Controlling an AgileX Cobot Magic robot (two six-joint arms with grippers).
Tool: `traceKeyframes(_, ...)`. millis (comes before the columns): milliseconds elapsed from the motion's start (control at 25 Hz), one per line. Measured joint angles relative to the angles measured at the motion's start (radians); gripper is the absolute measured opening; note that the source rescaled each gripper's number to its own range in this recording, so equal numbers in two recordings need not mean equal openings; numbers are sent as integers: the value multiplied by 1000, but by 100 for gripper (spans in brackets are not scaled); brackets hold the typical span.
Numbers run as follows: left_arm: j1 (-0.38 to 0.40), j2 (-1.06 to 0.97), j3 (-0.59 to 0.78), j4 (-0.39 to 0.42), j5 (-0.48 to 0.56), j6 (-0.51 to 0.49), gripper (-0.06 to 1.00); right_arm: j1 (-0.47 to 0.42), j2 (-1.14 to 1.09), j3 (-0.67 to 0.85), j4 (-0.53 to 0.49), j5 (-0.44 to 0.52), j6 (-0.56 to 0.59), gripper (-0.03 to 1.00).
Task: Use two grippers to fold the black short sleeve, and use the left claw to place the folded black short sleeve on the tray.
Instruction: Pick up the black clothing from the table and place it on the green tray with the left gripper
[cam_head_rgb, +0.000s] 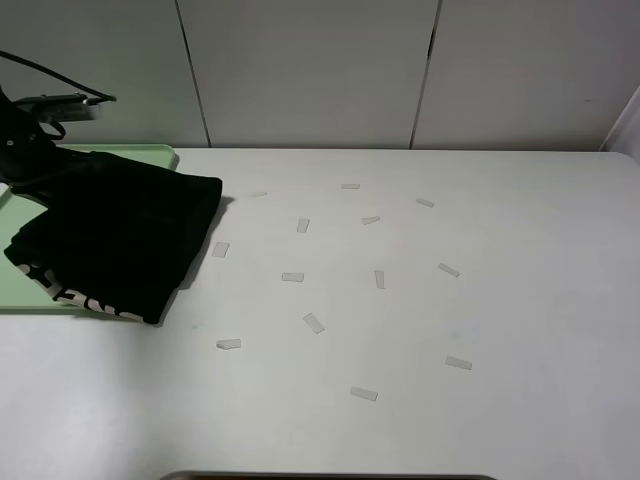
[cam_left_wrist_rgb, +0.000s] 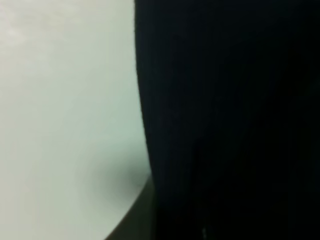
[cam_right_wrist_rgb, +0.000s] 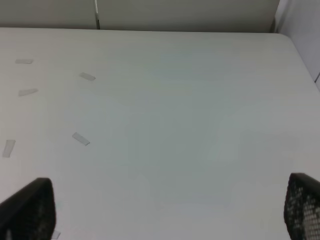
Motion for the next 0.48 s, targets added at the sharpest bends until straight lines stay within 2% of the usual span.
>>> traceKeyframes(240,72,0,0,0,-74,95,5,0,0,0,0,0,0,100)
traceKeyframes(480,118,0,0,0,-111,128,5,0,0,0,0,0,0,100)
